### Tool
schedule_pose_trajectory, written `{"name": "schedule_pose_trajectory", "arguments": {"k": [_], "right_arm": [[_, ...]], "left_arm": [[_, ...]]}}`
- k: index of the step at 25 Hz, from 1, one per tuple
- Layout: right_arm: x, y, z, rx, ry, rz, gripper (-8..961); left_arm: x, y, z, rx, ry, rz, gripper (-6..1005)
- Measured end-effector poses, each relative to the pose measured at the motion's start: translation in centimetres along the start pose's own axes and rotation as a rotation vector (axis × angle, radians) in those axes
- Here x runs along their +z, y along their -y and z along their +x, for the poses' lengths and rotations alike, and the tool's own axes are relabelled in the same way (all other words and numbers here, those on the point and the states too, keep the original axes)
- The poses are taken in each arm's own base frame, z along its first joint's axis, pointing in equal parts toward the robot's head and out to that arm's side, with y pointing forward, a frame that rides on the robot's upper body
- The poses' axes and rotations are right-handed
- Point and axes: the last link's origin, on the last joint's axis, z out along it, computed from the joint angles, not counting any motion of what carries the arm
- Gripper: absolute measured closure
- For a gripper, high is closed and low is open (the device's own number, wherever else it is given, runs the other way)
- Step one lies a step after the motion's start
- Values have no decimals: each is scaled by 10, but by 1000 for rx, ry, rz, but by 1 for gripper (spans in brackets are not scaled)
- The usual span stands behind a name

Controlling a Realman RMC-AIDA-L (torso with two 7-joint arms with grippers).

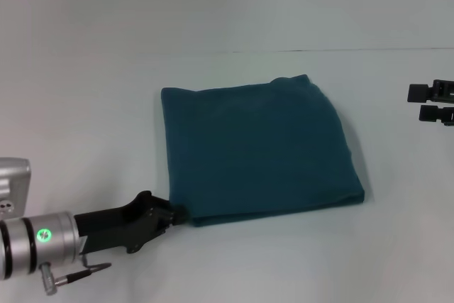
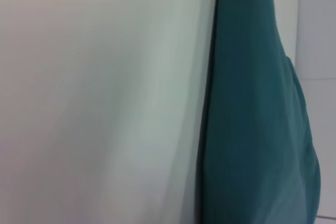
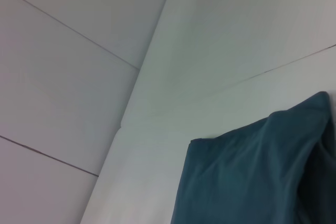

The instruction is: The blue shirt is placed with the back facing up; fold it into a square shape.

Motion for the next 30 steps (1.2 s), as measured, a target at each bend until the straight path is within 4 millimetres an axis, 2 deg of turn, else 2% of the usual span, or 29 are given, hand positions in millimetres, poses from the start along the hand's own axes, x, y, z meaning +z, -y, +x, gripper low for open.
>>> {"name": "schedule_pose_trajectory", "arguments": {"k": [11,23,25,30], "right_arm": [[3,0,1,4,2,-3,17],[3,0,3,8,-4,-4,17],[3,1,3,8,-5,1,17],[4,2,4,7,-11,6,17]], "left_arm": [[-29,18,-4,-25,-43,10,954],[-35,18,-4,-17,-31,3,940],[-41,17,-4,13,-19,-4,938],[-72,20,3,33,-74,-2,852]]}}
